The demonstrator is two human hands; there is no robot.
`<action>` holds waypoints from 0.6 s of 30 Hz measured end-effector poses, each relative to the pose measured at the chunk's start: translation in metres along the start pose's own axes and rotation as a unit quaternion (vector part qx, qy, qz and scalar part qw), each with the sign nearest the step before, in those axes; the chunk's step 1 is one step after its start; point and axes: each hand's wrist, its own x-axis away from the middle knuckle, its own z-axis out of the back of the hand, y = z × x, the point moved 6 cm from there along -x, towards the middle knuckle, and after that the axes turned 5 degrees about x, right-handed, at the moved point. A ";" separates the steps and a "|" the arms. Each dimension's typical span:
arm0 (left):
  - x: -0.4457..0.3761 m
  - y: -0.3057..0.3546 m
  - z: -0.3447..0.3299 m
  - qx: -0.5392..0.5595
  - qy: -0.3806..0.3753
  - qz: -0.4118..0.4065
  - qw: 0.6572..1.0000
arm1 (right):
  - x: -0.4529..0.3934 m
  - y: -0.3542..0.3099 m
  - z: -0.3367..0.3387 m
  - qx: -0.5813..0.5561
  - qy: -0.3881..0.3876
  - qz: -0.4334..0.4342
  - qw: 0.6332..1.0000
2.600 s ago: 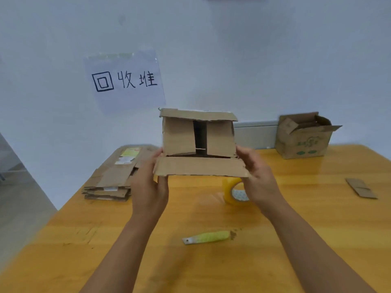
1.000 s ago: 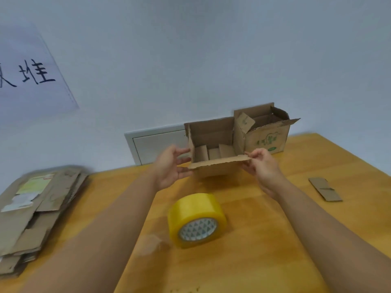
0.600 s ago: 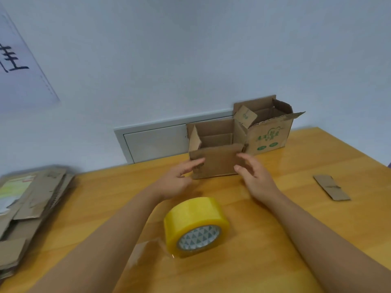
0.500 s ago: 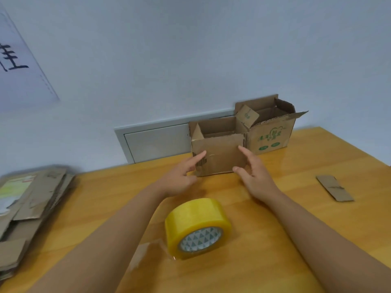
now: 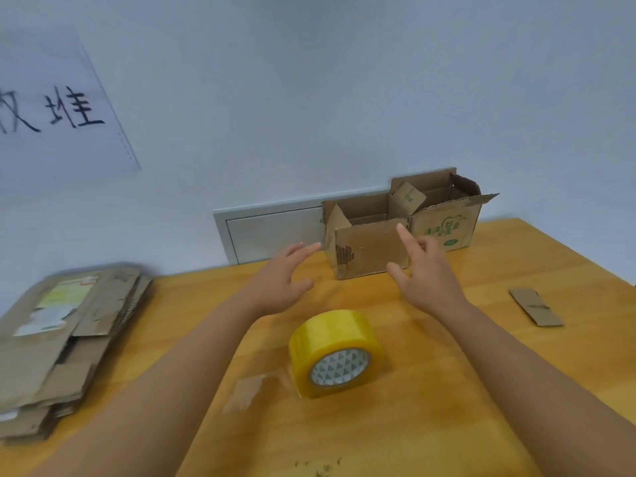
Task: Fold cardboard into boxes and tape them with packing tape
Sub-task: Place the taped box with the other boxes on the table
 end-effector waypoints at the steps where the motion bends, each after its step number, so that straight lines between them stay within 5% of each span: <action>1: 0.016 0.000 0.013 -0.014 0.024 0.002 1.000 | 0.006 -0.017 0.013 0.016 0.027 0.031 0.999; 6: 0.112 -0.007 0.069 -0.087 0.133 0.035 0.987 | 0.056 -0.129 0.050 0.039 0.098 0.164 0.981; 12: 0.234 -0.049 0.089 -0.124 0.193 0.092 0.969 | 0.139 -0.239 0.002 0.010 0.043 0.284 0.958; 18: 0.309 -0.101 0.087 -0.185 0.189 0.158 0.951 | 0.206 -0.289 -0.099 0.067 -0.152 0.331 0.929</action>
